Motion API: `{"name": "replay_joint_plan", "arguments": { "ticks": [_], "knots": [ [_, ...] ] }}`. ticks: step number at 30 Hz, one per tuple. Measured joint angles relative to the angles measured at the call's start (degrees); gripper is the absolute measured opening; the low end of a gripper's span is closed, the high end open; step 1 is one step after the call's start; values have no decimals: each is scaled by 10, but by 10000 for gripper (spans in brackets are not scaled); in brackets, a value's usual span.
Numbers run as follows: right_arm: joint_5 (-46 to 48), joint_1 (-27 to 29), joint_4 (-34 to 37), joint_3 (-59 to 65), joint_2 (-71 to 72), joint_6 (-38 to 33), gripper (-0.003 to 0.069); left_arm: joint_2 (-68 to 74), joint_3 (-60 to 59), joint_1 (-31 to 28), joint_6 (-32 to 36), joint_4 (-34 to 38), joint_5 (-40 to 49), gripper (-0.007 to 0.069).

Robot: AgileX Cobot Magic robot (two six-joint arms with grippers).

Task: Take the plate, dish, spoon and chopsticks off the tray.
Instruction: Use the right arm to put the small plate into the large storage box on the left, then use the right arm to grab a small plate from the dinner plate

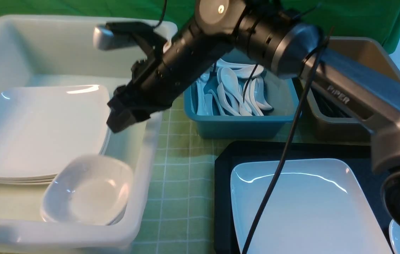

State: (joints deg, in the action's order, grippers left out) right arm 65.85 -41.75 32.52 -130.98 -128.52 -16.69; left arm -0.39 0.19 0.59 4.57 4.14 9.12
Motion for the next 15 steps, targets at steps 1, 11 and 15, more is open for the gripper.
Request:
{"name": "replay_joint_plan", "arguments": {
  "ticks": [1,11,15],
  "knots": [
    [5,-1,-7,-9,2,0,276,0,0,0,0,0,0,224],
    [37,-10,-187,-54,48,38,122,0,0,0,1,0,0,224],
    [38,-10,-308,-54,116,75,20,0,0,0,1,0,0,224]
  ]
}}
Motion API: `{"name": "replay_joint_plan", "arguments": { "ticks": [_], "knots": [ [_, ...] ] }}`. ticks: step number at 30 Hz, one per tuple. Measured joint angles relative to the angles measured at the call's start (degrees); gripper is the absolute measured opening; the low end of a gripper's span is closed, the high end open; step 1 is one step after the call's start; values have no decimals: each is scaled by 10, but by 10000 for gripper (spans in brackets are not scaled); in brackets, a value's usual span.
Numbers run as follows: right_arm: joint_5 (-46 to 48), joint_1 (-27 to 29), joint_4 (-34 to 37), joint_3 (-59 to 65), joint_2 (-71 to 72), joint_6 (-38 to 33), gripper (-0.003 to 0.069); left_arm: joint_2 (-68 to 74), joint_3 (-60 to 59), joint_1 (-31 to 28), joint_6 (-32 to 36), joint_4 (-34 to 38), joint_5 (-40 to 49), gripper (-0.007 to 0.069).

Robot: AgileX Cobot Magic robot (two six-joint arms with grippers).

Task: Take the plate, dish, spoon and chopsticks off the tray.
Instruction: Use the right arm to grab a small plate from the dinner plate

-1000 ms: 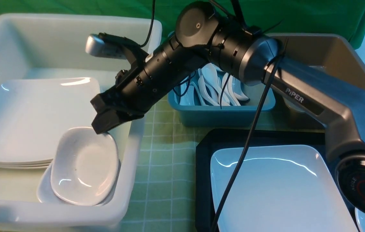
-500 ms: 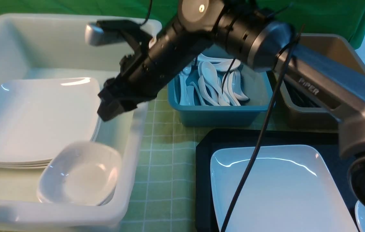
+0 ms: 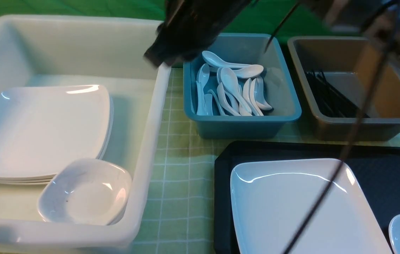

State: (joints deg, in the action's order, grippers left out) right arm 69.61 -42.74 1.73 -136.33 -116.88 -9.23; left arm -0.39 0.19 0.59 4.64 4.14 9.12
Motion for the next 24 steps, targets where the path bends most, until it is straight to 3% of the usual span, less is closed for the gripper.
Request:
{"name": "replay_joint_plan", "arguments": {
  "ticks": [5,10,13,18,21,24],
  "knots": [
    [-2,0,-103,39,104,26,3,0,0,0,0,0,0,224],
    [-3,34,-142,217,265,58,3,0,0,0,0,0,0,224],
    [-4,84,-147,348,341,82,3,0,0,0,1,0,0,224],
    [-4,234,-151,618,456,116,3,0,0,0,1,0,0,224],
    [-32,321,-151,757,481,104,3,0,0,0,1,0,0,224],
    [-69,367,-141,835,477,92,3,0,0,0,1,0,0,224]
  ]
}}
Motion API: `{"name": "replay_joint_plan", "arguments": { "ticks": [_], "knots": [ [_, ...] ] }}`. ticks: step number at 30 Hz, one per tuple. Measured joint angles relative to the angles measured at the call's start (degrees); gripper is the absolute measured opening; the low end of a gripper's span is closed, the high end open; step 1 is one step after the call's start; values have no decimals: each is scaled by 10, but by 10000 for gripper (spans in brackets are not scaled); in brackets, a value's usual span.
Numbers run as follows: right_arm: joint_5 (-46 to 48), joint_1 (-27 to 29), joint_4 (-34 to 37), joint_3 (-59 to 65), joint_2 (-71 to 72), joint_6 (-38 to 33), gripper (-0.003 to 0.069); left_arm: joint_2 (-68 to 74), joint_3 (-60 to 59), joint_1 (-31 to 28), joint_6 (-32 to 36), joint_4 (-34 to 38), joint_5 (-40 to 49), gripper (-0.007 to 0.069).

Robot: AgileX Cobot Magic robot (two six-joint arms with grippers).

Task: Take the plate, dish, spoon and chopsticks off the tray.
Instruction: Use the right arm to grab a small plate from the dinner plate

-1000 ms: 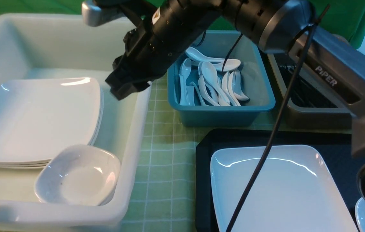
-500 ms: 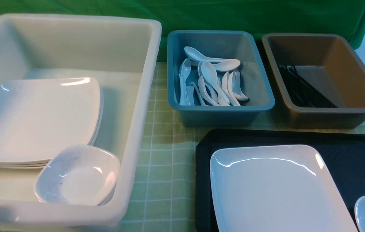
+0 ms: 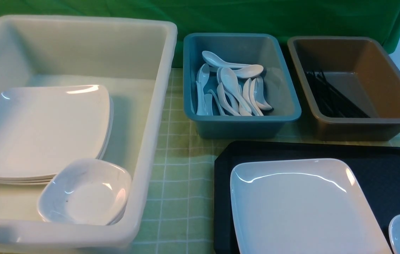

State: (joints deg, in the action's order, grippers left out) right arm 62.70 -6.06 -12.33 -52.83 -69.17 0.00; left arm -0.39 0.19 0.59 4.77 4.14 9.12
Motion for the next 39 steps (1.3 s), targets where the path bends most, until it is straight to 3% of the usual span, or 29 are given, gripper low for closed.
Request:
{"name": "replay_joint_plan", "arguments": {
  "ticks": [6,15,18,29,39],
  "knots": [
    [-59,25,8,35,-62,-40,48,0,0,0,0,0,0,224],
    [-73,27,-30,-7,-246,-180,378,0,0,0,-1,0,0,224],
    [-77,27,-68,-23,-274,-204,431,0,0,0,-1,0,0,224],
    [-70,27,-95,-29,-307,-357,445,0,0,0,-1,0,0,224],
    [-81,27,-108,-30,-339,-398,445,0,0,0,-1,0,0,224]
  ]
}}
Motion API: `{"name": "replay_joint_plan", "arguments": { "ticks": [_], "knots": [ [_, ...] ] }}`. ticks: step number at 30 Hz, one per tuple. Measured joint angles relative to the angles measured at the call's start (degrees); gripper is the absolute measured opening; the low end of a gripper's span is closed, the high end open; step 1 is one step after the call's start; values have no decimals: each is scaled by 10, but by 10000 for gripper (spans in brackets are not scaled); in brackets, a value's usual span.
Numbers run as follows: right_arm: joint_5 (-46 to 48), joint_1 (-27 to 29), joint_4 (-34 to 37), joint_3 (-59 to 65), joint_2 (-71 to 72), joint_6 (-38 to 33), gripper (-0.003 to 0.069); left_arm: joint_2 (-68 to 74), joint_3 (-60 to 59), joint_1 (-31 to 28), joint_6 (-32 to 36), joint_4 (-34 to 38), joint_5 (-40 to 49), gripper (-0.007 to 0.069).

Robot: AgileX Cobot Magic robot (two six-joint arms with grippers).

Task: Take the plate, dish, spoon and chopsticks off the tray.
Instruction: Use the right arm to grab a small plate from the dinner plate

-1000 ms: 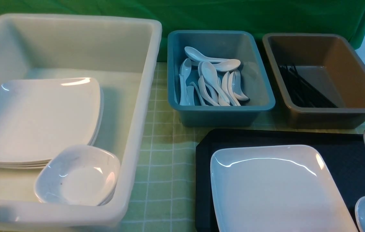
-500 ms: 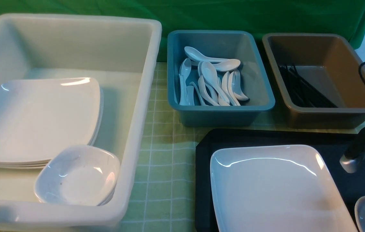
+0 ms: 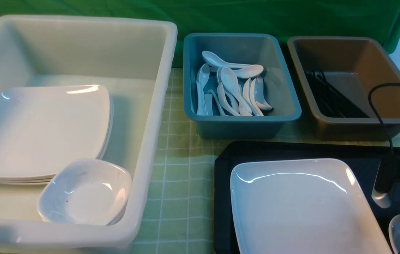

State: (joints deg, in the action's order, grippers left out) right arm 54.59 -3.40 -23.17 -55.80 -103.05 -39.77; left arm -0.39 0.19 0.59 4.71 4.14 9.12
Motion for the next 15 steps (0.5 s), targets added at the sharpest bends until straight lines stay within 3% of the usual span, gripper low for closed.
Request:
{"name": "replay_joint_plan", "arguments": {
  "ticks": [5,7,9,15],
  "knots": [
    [5,0,-2,-1,-2,-3,402,0,0,0,1,0,0,224],
    [14,0,-2,-1,-3,-4,282,0,0,0,1,0,0,224],
    [29,0,-5,-6,-3,-5,251,0,0,0,0,0,0,224],
    [47,0,-6,-6,9,-11,227,0,0,0,0,0,0,224]
  ]
}}
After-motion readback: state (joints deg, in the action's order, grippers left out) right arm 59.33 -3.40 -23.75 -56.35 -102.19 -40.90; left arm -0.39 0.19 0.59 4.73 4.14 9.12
